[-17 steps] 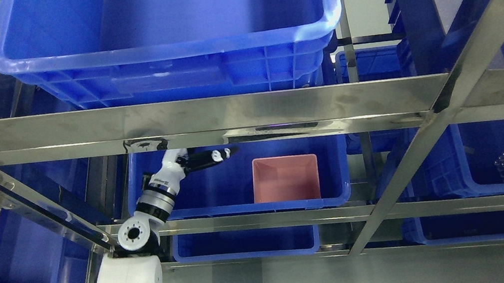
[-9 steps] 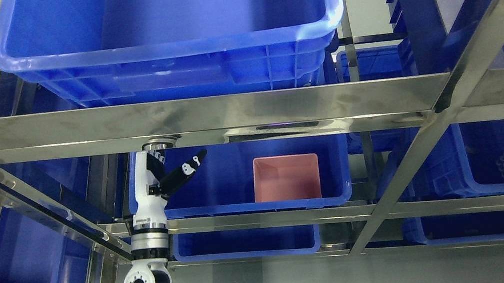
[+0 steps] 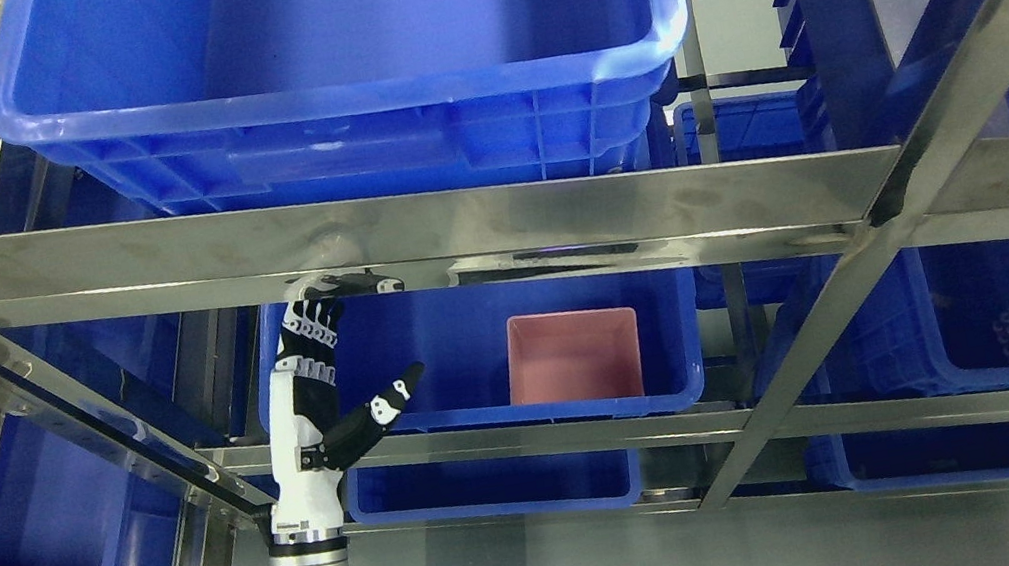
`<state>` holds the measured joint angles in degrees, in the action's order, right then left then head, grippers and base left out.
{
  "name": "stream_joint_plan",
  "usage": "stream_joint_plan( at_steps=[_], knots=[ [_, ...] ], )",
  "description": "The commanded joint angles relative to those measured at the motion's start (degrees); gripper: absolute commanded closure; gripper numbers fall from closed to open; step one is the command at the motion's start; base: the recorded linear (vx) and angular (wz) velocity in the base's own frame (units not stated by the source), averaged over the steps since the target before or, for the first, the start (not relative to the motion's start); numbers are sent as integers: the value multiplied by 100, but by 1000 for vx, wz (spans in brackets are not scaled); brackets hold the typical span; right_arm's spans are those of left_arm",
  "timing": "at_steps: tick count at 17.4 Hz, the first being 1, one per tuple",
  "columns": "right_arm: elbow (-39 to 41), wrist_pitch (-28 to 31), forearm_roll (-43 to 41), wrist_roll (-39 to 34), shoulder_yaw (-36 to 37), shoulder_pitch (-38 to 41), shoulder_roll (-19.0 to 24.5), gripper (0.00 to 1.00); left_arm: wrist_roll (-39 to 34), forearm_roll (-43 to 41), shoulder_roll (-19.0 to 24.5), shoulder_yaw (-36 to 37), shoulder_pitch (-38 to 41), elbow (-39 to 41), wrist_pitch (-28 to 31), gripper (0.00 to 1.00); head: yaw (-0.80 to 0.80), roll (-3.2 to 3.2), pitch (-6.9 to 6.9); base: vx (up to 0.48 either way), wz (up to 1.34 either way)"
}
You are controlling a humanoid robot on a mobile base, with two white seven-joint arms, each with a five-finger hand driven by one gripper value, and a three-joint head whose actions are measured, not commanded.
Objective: Place storage box into left shelf container
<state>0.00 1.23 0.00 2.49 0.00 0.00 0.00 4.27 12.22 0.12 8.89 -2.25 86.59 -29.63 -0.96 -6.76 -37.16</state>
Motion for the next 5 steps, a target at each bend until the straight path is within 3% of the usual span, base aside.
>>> stream_joint_plan(
  at_steps=[1,5],
  knots=[
    [100,0,9,-3,26,53,-100,0,3,18,88,34,207,517,-16,0,0,0,0,0,0],
    [100,0,9,-3,26,53,-100,0,3,18,88,42,207,517,-16,0,0,0,0,0,0]
  ],
)
